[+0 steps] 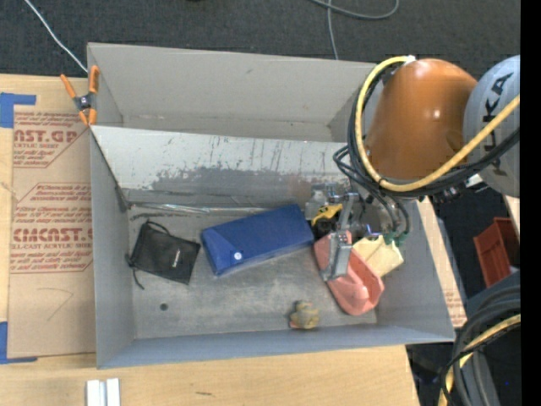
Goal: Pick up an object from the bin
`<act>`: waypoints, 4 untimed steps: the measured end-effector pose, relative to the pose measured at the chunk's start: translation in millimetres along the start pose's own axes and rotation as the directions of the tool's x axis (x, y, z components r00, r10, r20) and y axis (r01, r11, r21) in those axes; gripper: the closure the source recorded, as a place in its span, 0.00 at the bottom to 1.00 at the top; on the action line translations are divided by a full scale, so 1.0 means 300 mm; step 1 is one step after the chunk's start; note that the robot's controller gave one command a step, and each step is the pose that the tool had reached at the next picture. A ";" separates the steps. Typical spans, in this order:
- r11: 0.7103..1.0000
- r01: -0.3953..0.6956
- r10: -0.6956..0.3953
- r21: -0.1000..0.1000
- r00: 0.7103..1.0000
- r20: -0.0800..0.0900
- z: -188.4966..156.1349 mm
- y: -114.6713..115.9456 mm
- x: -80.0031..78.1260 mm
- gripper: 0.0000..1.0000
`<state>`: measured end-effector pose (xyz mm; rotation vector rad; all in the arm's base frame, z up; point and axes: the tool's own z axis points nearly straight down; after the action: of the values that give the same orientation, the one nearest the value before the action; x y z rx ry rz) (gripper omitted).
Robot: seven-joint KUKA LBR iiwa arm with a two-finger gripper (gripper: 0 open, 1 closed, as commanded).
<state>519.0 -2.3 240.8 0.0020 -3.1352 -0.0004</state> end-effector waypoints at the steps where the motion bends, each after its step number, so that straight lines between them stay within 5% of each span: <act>1: 1.000 0.000 0.000 0.000 1.000 0.008 -0.015 0.000 -0.004 0.00; 2: 0.994 0.111 -0.111 0.000 0.994 0.008 0.445 0.178 -0.190 0.00; 3: 0.989 0.146 -0.146 -0.004 0.989 0.016 0.260 0.558 -0.172 0.00; 4: 0.930 0.368 -0.368 0.005 0.930 0.006 0.454 0.256 -0.250 0.00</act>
Offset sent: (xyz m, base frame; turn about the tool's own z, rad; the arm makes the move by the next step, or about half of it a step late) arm 0.0671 0.0668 -0.1708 -0.1398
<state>593.1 74.4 104.2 0.5899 -3.0865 0.0032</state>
